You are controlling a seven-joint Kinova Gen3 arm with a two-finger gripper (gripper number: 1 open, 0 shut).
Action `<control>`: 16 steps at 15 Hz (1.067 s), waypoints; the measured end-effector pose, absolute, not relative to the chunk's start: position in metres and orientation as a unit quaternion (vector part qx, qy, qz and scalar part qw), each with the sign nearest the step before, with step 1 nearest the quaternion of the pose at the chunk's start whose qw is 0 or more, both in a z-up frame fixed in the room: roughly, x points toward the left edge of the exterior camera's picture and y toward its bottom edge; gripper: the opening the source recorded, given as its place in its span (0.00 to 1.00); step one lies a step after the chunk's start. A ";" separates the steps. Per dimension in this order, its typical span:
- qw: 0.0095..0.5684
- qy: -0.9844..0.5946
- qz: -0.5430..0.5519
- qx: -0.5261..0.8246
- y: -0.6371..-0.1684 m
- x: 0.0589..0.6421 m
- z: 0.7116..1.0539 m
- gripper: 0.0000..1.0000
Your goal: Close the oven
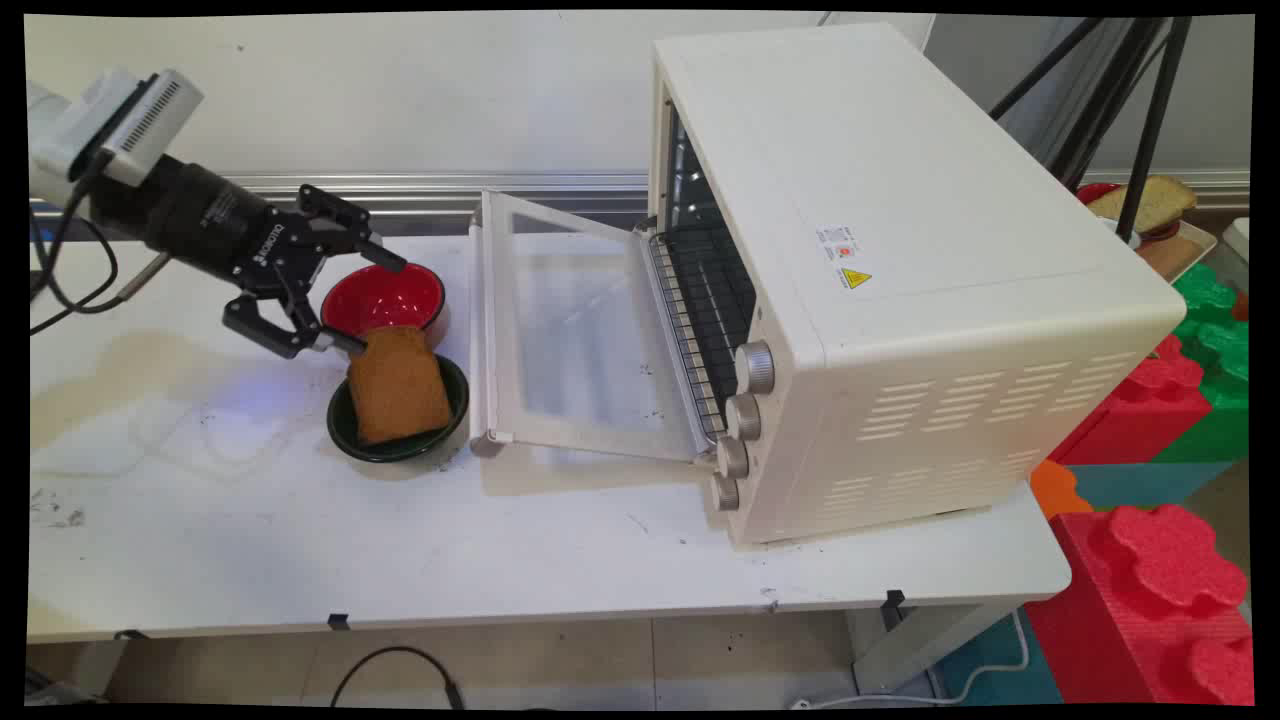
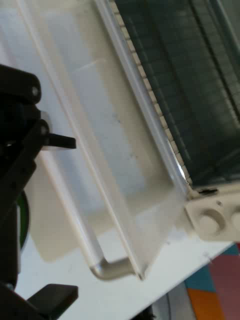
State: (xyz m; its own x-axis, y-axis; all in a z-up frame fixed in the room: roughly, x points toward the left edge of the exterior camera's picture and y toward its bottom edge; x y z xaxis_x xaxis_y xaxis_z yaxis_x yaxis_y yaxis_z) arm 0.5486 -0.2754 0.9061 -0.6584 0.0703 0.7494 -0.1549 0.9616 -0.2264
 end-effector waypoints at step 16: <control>0.343 -0.927 0.136 0.070 -0.352 0.553 0.830 1.00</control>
State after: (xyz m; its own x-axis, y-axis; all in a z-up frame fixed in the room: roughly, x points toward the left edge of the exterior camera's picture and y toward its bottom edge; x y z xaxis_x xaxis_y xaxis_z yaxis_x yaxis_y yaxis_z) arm 0.5531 -0.3518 0.8303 -0.7552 -0.0366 0.6545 -0.2237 0.9529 -0.2048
